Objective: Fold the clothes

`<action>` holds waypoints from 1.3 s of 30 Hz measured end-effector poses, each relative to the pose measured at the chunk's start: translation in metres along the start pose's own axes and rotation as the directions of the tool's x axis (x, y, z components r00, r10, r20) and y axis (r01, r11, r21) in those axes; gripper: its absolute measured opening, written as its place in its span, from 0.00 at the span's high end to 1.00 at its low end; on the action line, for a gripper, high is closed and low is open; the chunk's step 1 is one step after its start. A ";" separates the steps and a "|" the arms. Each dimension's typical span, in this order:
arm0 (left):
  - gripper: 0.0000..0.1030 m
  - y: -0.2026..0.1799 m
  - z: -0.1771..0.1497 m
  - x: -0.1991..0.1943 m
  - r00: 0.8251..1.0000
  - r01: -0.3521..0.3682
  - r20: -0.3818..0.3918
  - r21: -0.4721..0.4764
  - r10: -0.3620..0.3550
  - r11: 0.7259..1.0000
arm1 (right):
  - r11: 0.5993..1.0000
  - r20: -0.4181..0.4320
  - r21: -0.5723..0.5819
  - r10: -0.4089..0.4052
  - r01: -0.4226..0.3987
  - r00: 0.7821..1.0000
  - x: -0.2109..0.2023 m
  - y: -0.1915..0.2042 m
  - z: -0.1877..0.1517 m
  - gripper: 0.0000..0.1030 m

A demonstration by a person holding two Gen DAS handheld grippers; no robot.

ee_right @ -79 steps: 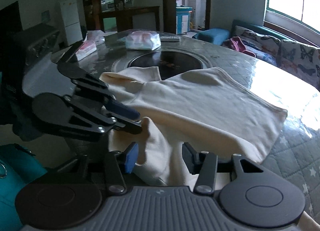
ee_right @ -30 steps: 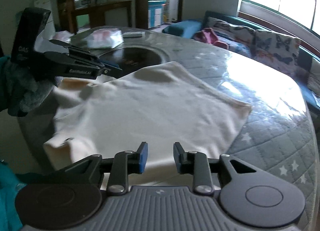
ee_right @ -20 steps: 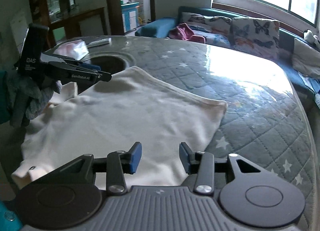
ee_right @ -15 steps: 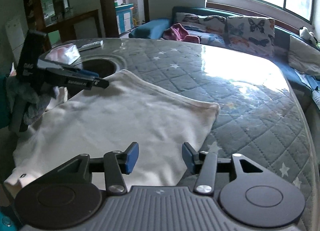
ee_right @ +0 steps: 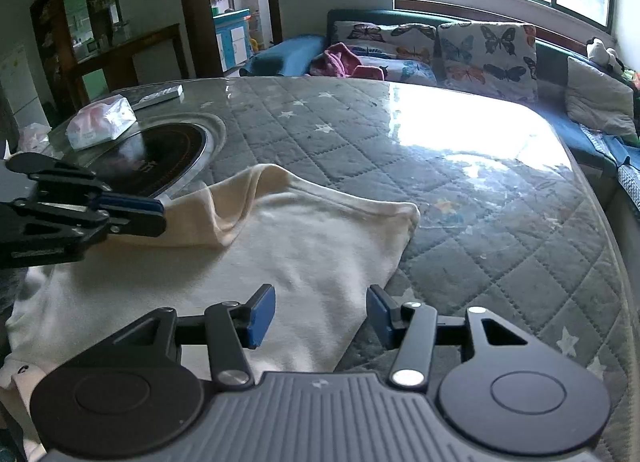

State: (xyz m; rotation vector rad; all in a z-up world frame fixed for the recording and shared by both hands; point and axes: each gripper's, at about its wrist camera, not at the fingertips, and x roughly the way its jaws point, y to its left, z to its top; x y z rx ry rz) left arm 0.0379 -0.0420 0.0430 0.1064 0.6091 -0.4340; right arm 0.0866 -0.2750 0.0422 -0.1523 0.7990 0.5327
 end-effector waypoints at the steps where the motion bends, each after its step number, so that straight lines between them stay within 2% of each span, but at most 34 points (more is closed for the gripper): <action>1: 0.87 0.001 0.001 -0.004 1.000 -0.011 0.012 -0.006 0.011 1.000 | 1.000 0.000 -0.001 0.000 0.000 1.000 0.000 0.000 0.000 0.50; 4: 0.67 -0.001 0.001 -0.006 1.000 -0.009 0.013 0.012 0.008 1.000 | 1.000 -0.002 -0.007 -0.007 0.007 1.000 0.000 -0.001 0.001 0.50; 5: 0.57 -0.002 0.000 -0.006 1.000 -0.002 0.007 0.023 0.002 1.000 | 1.000 -0.002 -0.007 -0.008 0.008 1.000 0.001 -0.001 0.002 0.49; 6: 0.54 -0.004 -0.001 -0.005 1.000 0.005 0.002 0.035 -0.005 0.999 | 1.000 -0.002 -0.005 -0.009 0.009 1.000 0.001 -0.002 0.002 0.49; 17: 0.53 -0.020 -0.011 0.000 0.995 0.084 -0.066 0.158 -0.074 0.984 | 0.999 -0.008 0.005 -0.037 0.037 0.999 0.002 -0.015 0.006 0.49; 19: 0.54 -0.024 -0.014 0.007 0.994 0.075 -0.097 0.177 -0.059 0.981 | 0.999 -0.010 0.010 -0.039 0.039 0.999 0.004 -0.018 0.008 0.49; 20: 0.57 -0.023 -0.015 0.008 0.994 0.075 -0.097 0.177 -0.058 0.981 | 0.999 -0.011 0.012 -0.040 0.040 0.999 0.006 -0.019 0.008 0.49; 21: 0.68 -0.023 -0.015 0.010 0.994 0.074 -0.097 0.176 -0.057 0.982 | 0.999 -0.012 0.017 -0.040 0.041 0.999 0.007 -0.020 0.009 0.49; 22: 0.72 -0.022 -0.015 0.012 0.994 0.073 -0.097 0.176 -0.057 0.982 | 0.999 -0.013 0.020 -0.043 0.043 0.999 0.008 -0.022 0.010 0.49; 24: 0.92 -0.021 -0.016 0.015 0.994 0.072 -0.096 0.174 -0.056 0.982 | 0.998 -0.015 0.028 -0.048 0.049 0.999 0.012 -0.025 0.013 0.49; 26: 0.94 -0.011 -0.009 0.013 0.997 0.045 -0.066 0.139 -0.036 0.989 | 0.998 -0.018 0.037 -0.054 0.055 0.998 0.016 -0.029 0.016 0.50; 31: 0.95 0.030 0.014 0.009 0.998 -0.070 0.009 0.028 0.070 0.997 | 0.995 -0.022 0.087 -0.057 0.058 0.998 0.028 -0.041 0.025 0.53; 37: 0.95 0.078 0.031 0.016 0.980 -0.196 0.015 -0.085 0.198 0.977 | 0.989 -0.030 0.143 -0.044 0.048 0.999 0.046 -0.056 0.035 0.71; 39: 0.95 0.088 0.030 0.022 0.973 -0.229 0.001 -0.093 0.230 0.969 | 0.988 -0.032 0.147 -0.044 0.049 0.999 0.053 -0.059 0.038 0.86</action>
